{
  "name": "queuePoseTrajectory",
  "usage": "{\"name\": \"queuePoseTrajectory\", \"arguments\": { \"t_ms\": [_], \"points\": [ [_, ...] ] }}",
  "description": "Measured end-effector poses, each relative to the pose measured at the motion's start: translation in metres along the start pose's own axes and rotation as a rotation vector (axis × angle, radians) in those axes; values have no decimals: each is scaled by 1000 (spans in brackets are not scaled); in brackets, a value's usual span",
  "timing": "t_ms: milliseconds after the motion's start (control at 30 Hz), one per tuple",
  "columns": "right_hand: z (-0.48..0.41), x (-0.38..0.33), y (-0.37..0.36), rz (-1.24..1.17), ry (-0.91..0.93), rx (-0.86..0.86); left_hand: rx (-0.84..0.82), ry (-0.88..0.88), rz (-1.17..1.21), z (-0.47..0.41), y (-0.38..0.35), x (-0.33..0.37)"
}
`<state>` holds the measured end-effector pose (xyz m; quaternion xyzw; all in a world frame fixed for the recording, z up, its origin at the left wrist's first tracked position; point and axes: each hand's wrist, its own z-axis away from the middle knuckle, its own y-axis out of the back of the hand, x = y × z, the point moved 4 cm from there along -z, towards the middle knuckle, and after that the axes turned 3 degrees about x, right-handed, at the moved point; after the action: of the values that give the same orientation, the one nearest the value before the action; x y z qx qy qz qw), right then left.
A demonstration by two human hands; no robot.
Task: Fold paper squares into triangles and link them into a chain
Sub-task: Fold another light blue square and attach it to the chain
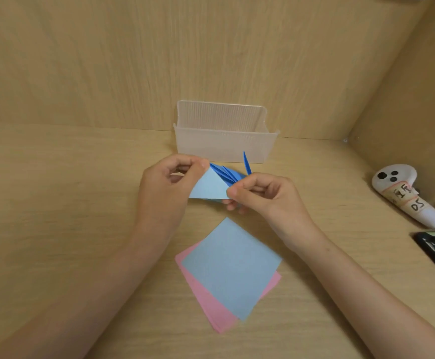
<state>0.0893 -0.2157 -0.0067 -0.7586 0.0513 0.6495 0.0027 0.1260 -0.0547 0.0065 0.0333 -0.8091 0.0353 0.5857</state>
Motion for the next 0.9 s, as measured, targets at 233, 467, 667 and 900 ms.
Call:
{"name": "queuePoseTrajectory", "arguments": {
  "t_ms": [233, 467, 667, 900],
  "points": [
    [-1, 1, 8, 60, -23, -42, 45, 76, 24, -4, 6, -6],
    [-5, -6, 18, 55, 24, 91, -58, 103, -8, 0, 0, -10],
    [-3, 3, 4, 111, -10, 3, -161, 123, -7, 4, -11, -16],
    [-9, 8, 30, 124, -95, 257, -193, 161, -211, -3, -2, -14]
  ]
}}
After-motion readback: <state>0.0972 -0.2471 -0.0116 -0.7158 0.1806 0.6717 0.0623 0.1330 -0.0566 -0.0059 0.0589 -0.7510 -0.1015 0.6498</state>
